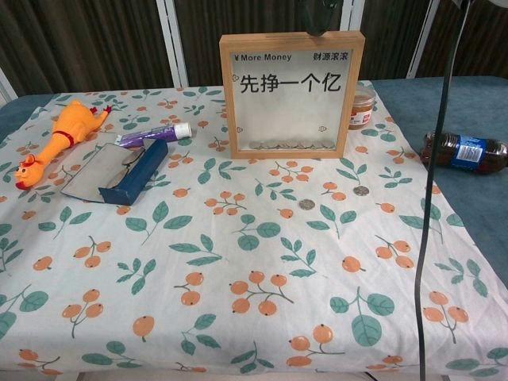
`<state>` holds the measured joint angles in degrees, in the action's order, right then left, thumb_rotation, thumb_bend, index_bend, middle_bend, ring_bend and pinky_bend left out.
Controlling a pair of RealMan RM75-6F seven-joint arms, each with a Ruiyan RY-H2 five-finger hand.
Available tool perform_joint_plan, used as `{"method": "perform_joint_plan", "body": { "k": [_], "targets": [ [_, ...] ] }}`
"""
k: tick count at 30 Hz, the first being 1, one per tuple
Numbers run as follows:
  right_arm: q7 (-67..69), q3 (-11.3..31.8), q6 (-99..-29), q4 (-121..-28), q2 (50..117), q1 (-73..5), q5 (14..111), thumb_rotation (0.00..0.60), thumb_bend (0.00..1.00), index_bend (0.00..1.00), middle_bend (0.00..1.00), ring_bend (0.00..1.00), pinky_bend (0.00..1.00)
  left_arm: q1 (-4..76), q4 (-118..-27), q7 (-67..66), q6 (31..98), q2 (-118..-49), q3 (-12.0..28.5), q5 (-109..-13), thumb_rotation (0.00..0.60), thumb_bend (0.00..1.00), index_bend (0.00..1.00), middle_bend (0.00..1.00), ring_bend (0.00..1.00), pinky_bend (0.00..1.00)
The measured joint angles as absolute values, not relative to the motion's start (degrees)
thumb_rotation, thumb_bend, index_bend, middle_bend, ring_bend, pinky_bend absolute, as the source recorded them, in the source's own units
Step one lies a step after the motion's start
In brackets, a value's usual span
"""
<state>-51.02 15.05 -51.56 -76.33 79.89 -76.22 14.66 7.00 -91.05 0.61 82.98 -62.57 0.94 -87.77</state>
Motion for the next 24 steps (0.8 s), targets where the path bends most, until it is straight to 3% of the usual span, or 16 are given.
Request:
{"method": "perform_joint_plan", "body": {
  "k": [8,15,24],
  "targets": [
    [-46.7,16.3,-52.7,-80.8,77.4,-74.5,19.6,0.6,0.55,0.6,0.14,0.0,0.0,7.1,-91.0,0.9,82.9,-62.5,1.0,-87.9,0.6,0.4,0.0,0.0,0.0,0.0],
    [-38.6,16.2,-55.7,-93.9,71.1,-68.0,31.9,0.6,0.55,0.52,0.12,0.0,0.0,7.0,-91.3,0.9,83.4,-62.5,0.7,-88.6,0.6,0.4,0.0,0.0,0.0,0.0],
    [-26.9,8.0,-64.3,-103.0,67.9,-53.7,58.9,0.6,0.55,0.51,0.11,0.0,0.0,6.6,-91.5,1.3,84.2,-62.2,0.4,-89.2,0.6,0.4,0.0,0.0,0.0,0.0]
  ]
}}
